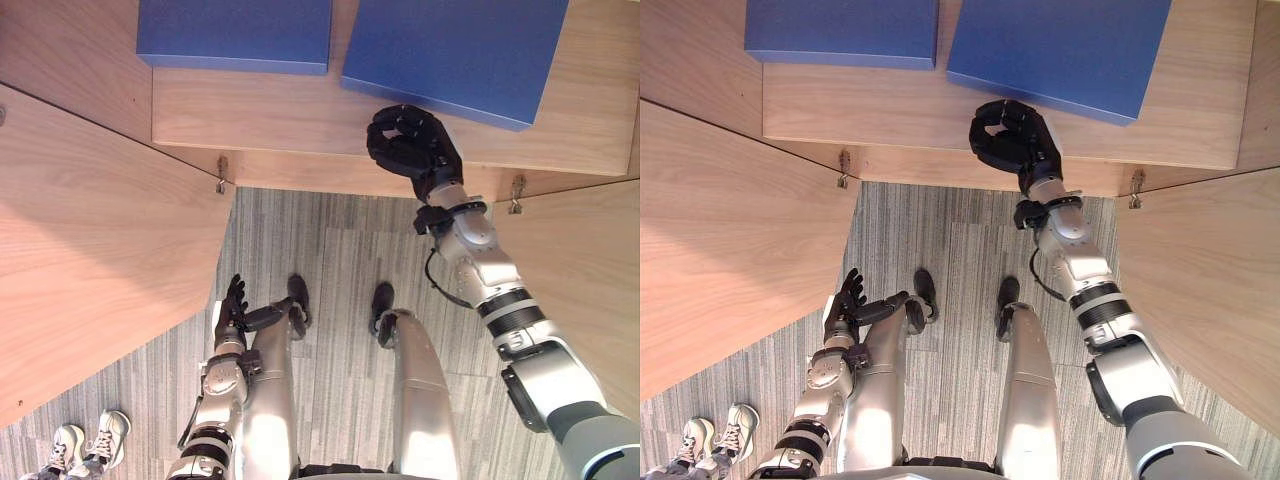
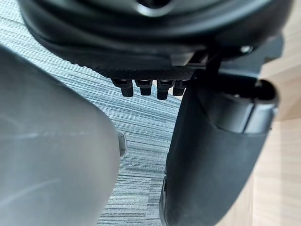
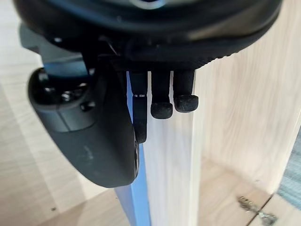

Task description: Walk over to the cabinet, pick up the folder, carry it to the office cabinet, place the folder inside the office cabinet, then close the office cabinet door

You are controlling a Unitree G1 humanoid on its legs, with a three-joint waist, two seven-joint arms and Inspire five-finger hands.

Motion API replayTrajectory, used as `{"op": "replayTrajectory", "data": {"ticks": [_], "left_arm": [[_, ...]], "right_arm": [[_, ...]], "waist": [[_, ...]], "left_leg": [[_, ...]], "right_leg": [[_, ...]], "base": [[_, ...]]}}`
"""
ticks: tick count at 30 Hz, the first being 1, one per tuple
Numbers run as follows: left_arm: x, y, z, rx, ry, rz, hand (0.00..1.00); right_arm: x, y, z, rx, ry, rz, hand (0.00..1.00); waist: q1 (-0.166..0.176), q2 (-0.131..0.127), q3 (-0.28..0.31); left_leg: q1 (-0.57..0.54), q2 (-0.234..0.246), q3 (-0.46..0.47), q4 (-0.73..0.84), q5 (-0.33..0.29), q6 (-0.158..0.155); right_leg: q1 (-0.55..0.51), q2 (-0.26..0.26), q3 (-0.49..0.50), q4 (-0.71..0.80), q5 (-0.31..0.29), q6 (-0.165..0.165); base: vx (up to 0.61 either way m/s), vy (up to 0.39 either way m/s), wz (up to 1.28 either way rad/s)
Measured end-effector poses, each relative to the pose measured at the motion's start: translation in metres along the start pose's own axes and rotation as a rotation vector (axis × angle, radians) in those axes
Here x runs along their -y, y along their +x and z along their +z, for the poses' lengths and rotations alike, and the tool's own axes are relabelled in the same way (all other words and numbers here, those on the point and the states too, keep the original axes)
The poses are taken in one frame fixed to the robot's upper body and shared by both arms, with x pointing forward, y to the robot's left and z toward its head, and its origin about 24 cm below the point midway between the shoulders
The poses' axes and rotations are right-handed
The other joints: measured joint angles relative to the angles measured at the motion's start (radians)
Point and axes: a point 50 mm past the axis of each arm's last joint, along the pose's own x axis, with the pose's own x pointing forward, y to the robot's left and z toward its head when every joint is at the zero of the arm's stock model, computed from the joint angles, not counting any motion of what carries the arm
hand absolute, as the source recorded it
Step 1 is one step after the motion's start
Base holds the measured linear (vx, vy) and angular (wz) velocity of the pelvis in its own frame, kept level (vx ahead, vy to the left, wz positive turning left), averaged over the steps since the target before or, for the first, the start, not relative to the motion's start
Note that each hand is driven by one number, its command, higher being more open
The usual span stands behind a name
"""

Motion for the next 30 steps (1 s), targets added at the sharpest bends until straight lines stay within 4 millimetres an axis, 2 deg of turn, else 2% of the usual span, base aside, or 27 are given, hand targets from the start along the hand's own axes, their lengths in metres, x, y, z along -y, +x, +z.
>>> {"op": "replayTrajectory", "data": {"ticks": [3,6,8,11,14,22,25,26,30], "left_arm": [[-0.001,0.0,0.0,-0.002,-0.013,0.02,1.0],[-0.003,0.001,0.001,0.001,-0.05,0.062,1.0],[-0.002,0.001,0.002,0.001,-0.079,0.082,1.0],[-0.002,0.0,0.003,0.005,-0.084,0.096,1.0],[-0.001,0.0,0.004,0.012,-0.088,0.096,1.0],[0.002,0.0,0.004,0.012,-0.116,0.099,1.0],[0.004,0.0,0.004,0.013,-0.116,0.094,1.0],[0.005,0.0,0.005,0.014,-0.114,0.091,1.0],[0.006,0.0,0.006,0.021,-0.118,0.089,1.0]], "right_arm": [[-0.012,0.011,0.012,0.042,0.016,-0.059,0.0],[-0.015,0.03,0.042,0.124,0.039,-0.166,0.0],[-0.01,0.043,0.064,0.171,0.086,-0.248,0.0],[-0.001,0.052,0.079,0.194,0.126,-0.318,0.0],[0.007,0.057,0.085,0.191,0.161,-0.361,0.0],[0.03,0.051,0.093,0.22,0.199,-0.417,0.0],[0.032,0.036,0.094,0.28,0.144,-0.405,0.0],[0.032,0.024,0.092,0.319,0.093,-0.401,0.0],[0.034,0.002,0.08,0.342,0.02,-0.399,0.0]], "waist": [[0.001,0.0,0.0],[0.003,0.0,0.0],[0.01,0.001,0.0],[0.012,0.001,0.0],[0.012,0.001,-0.001],[0.007,0.002,-0.001],[0.007,0.002,-0.001],[0.007,0.002,-0.001],[0.007,0.002,-0.001]], "left_leg": [[-0.004,0.001,0.002,-0.002,0.001,0.002],[-0.014,0.001,0.005,-0.002,0.003,0.005],[-0.019,-0.001,0.007,-0.002,0.004,0.007],[-0.022,-0.005,0.005,-0.003,0.007,0.01],[-0.022,-0.008,0.003,-0.006,0.009,0.01],[-0.009,-0.014,-0.007,-0.009,0.015,0.01],[-0.002,-0.014,-0.007,-0.009,0.015,0.01],[-0.001,-0.015,-0.007,-0.009,0.015,0.01],[0.005,-0.015,-0.004,-0.013,0.015,0.01]], "right_leg": [[-0.001,0.002,0.001,-0.01,0.007,0.003],[-0.012,0.002,0.005,-0.015,0.014,0.004],[-0.016,0.001,0.007,-0.015,0.016,0.005],[-0.017,-0.002,0.005,-0.013,0.016,0.005],[-0.017,-0.004,0.003,-0.013,0.016,0.005],[0.005,-0.01,-0.009,-0.017,0.017,0.005],[0.013,-0.01,-0.01,-0.019,0.017,0.005],[0.014,-0.011,-0.009,-0.019,0.017,0.005],[0.016,-0.011,-0.007,-0.018,0.017,0.005]], "base": [[-0.01,-0.013,-0.03],[-0.01,-0.005,-0.02],[0.0,0.0,0.0],[-0.01,-0.017,0.02],[-0.01,-0.021,0.02],[-0.02,-0.03,0.05],[-0.02,-0.019,0.0],[-0.03,-0.03,0.0],[-0.02,-0.027,-0.01]]}}
